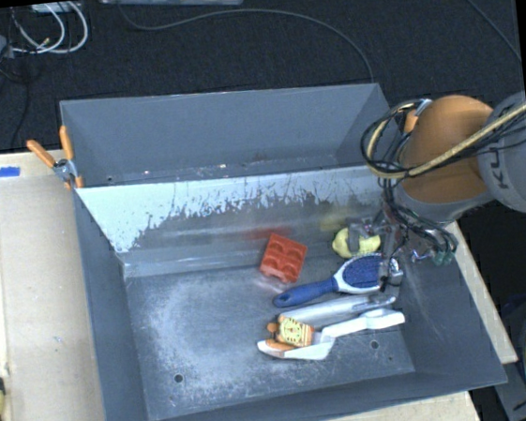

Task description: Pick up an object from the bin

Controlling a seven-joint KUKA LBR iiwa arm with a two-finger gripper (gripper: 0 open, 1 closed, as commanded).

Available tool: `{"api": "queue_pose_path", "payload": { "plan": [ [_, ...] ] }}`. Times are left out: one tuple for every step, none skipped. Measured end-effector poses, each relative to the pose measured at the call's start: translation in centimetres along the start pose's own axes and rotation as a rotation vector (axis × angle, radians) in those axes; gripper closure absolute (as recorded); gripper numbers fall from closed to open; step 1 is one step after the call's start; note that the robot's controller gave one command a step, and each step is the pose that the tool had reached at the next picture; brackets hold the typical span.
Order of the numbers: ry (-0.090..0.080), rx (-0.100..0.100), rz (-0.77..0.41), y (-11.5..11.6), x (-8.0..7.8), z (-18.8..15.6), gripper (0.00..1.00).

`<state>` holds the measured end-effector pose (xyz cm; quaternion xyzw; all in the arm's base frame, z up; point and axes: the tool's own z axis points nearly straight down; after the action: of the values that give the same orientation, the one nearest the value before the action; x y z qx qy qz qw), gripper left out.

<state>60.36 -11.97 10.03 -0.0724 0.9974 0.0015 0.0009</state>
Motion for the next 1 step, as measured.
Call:
{"api": "queue_pose_path", "payload": {
  "plan": [
    [-0.002,0.003,-0.114,-0.7,1.33,2.16,0.0]
  ]
}}
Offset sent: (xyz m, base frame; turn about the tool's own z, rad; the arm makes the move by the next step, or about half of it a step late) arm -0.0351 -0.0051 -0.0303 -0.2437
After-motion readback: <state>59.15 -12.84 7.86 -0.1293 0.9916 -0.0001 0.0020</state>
